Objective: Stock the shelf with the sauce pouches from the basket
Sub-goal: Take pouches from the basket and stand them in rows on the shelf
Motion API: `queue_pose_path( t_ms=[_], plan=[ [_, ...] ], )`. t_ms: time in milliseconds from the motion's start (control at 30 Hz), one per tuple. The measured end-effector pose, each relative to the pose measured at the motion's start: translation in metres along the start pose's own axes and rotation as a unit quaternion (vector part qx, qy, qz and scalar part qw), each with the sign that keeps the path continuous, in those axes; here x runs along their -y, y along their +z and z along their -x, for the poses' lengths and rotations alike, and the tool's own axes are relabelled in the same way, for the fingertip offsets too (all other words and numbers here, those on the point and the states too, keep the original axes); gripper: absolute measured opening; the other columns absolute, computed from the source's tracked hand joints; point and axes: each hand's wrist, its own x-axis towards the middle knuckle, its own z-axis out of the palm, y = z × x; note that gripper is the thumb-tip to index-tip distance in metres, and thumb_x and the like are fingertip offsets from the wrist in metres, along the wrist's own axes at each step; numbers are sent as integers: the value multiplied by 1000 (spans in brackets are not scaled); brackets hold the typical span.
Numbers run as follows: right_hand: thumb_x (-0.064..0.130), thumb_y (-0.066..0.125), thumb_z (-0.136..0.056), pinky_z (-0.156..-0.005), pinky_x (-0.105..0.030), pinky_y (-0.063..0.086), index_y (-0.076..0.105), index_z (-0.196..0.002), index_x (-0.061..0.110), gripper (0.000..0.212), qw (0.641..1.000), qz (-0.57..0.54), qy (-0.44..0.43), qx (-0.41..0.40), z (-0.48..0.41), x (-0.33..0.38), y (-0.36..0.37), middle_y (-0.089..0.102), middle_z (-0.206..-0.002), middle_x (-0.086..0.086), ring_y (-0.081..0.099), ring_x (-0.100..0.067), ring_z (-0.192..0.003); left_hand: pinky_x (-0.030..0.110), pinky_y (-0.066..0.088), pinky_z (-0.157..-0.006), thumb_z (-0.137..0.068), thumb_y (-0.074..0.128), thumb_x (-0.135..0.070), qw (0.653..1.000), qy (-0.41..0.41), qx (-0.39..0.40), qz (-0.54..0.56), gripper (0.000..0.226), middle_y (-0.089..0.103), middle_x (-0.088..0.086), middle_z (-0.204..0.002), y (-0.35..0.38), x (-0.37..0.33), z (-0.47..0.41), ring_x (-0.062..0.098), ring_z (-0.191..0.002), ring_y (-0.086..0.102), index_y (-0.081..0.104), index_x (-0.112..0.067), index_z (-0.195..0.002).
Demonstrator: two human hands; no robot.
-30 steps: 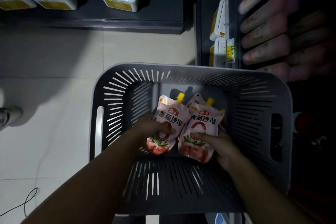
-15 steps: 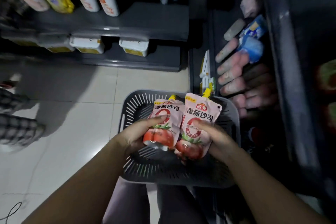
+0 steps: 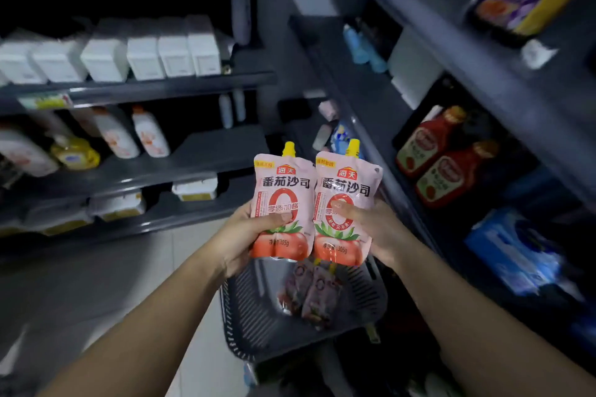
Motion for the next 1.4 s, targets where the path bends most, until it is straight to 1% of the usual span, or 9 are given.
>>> queue_pose_path(
  t_ms=[133, 267, 500, 667, 833, 967, 1133, 1267, 1400],
  plan=[
    [-3, 70, -72, -59, -30, 59, 64, -106, 3, 35, 997, -10, -71, -44, 49, 28, 11, 75, -84, -9, 73, -20, -71, 33, 59, -65, -68, 71, -16, 996, 7, 70, -51, 34, 75, 14, -96, 25, -35, 23, 25, -81, 73, 68, -8, -100],
    [5, 75, -61, -63, -32, 59, 68, -99, 6, 39, 987, -18, -135, -83, 105, 46, 6, 75, -94, -14, 73, -25, -79, 41, 59, -80, -68, 70, -20, 988, 16, 119, -97, 40, 73, 15, -101, 63, -56, 40, 27, -87, 72, 67, -7, -105],
    [12, 74, -70, -64, -32, 60, 72, -91, 9, 21, 958, -28, -207, -198, 217, 68, -36, 76, -90, -12, 74, -24, -78, 36, 59, -63, -67, 68, -13, 960, 9, 256, -115, 38, 74, 16, -95, 149, -58, 69, 28, -81, 73, 66, -7, -105],
    [16, 71, -80, -54, -32, 58, 72, -83, 10, 7, 917, -119, -232, -303, 300, 65, -75, 76, -83, -13, 74, -25, -72, 42, 60, -72, -65, 67, -11, 938, 15, 324, -123, 41, 74, 17, -97, 234, -36, 101, 31, -85, 72, 66, -7, -106],
    [15, 69, -79, -68, -39, 61, 71, -91, 7, 14, 873, -121, -276, -383, 414, 39, -119, 75, -89, -15, 73, -30, -79, 31, 59, -60, -64, 68, -10, 893, 17, 419, -167, 19, 76, 12, -87, 329, 8, 156, 25, -76, 74, 76, -11, -82],
    [18, 72, -77, -60, -33, 60, 72, -94, 10, 19, 830, -120, -307, -450, 519, 7, -154, 76, -90, -12, 73, -28, -80, 32, 59, -60, -65, 69, -11, 847, -5, 499, -183, 21, 75, 16, -90, 402, 57, 215, 28, -77, 73, 76, -11, -84],
    [20, 76, -65, -75, -42, 59, 71, -100, 5, 38, 783, -130, -317, -519, 642, -36, -195, 75, -95, -15, 72, -31, -87, 33, 59, -65, -64, 70, -11, 815, -9, 547, -191, 40, 74, 15, -98, 488, 130, 298, 28, -85, 72, 68, -8, -103],
    [15, 75, -68, -59, -32, 59, 72, -93, 5, 28, 760, -121, -322, -551, 726, -73, -220, 75, -90, -16, 73, -28, -76, 35, 59, -74, -59, 73, -13, 792, -12, 577, -198, 49, 74, 14, -102, 542, 192, 355, 27, -88, 72, 67, -6, -107],
    [16, 75, -67, -64, -36, 61, 72, -92, 6, 27, 731, -113, -332, -585, 792, -104, -242, 75, -89, -16, 73, -29, -78, 34, 58, -76, -57, 76, -17, 784, 1, 590, -193, 46, 75, 8, -99, 581, 247, 397, 23, -91, 72, 69, -12, -102]
  ],
)
